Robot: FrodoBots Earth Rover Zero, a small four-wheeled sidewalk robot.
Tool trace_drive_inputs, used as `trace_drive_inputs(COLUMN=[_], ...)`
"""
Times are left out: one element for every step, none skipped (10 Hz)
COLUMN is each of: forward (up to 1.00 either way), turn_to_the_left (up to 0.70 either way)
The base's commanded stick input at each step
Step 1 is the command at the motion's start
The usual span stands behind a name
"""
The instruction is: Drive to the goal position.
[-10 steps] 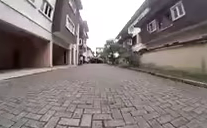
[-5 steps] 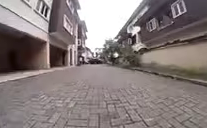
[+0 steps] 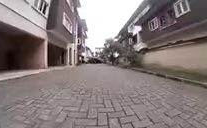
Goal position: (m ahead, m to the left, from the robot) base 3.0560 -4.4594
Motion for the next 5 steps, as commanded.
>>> trace_drive_inputs(forward=[0.7, 0.7, 0.7, 0.7, 0.7], turn_to_the_left=[0.0, 0.0, 0.0, 0.0, 0.0])
